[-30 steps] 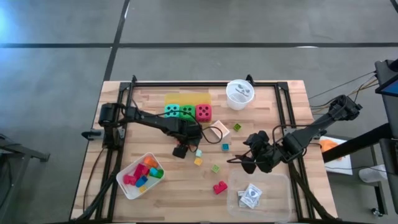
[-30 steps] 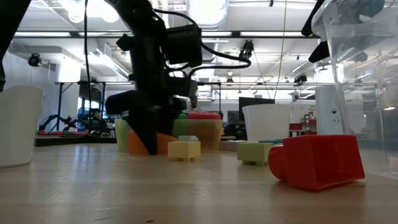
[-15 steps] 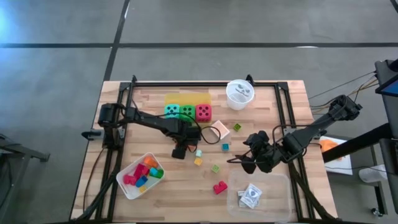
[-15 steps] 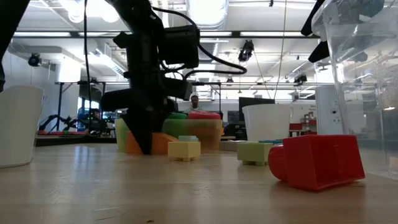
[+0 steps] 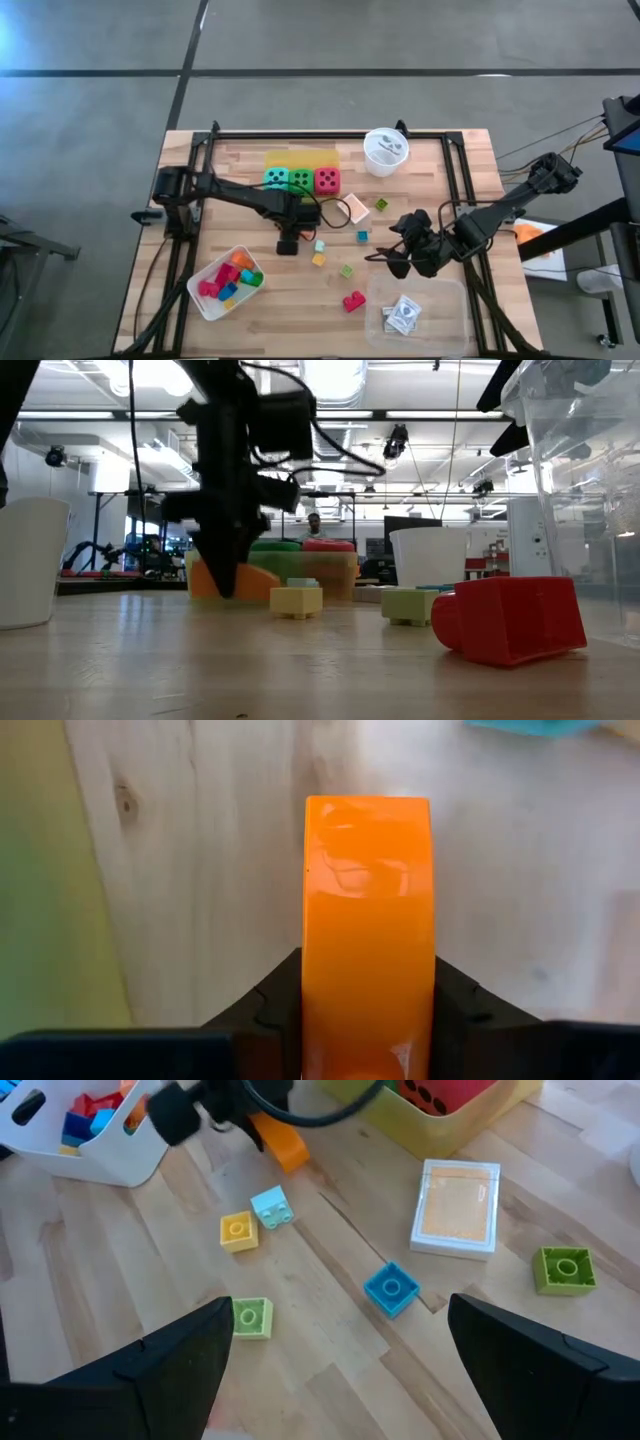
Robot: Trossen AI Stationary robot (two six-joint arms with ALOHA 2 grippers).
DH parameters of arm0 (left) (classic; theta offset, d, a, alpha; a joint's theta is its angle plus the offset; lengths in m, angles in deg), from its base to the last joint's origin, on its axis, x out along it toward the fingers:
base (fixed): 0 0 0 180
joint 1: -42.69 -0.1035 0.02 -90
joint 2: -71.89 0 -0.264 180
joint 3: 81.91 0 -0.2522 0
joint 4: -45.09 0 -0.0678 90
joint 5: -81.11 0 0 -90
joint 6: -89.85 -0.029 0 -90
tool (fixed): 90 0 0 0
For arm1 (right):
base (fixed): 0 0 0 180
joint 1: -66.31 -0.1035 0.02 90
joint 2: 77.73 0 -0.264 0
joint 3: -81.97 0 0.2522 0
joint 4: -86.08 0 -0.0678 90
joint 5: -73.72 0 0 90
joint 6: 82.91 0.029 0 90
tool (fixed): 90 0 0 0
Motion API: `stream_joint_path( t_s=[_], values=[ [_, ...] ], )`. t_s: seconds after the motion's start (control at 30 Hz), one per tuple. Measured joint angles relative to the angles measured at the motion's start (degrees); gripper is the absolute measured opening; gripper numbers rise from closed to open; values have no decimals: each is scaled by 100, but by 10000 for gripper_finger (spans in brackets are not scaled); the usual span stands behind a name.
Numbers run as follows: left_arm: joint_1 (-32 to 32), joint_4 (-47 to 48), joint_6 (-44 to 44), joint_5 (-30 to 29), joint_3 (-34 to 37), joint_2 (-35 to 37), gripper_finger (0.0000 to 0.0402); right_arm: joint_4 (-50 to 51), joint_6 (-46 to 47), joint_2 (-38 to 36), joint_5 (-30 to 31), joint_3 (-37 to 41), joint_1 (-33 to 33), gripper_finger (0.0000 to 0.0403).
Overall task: Pick & Place Toys
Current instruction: Put the orange game piece into the white bin
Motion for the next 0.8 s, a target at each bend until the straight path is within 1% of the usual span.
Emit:
stream_joint_path(
  t_s=[0.17,0.3,0.43,0.53,0.67,0.8],
  values=[
    [256,1011,-7,91,-372,168,117,-10,5,2,0,12,0,363],
    [600,1711,52,61,-671,315,117,-81,28,2,116,12,2,363],
    [1020,2196,373,-72,-947,492,117,-191,41,5,164,22,2,363],
    [1383,2440,644,-103,-1207,651,117,-433,41,105,326,30,2,363],
    [1887,2840,1201,-99,-1541,847,117,-691,43,352,348,36,2,363],
    [2364,3464,2275,-160,-1831,1067,117,-981,35,713,301,32,2,363]
  ],
)
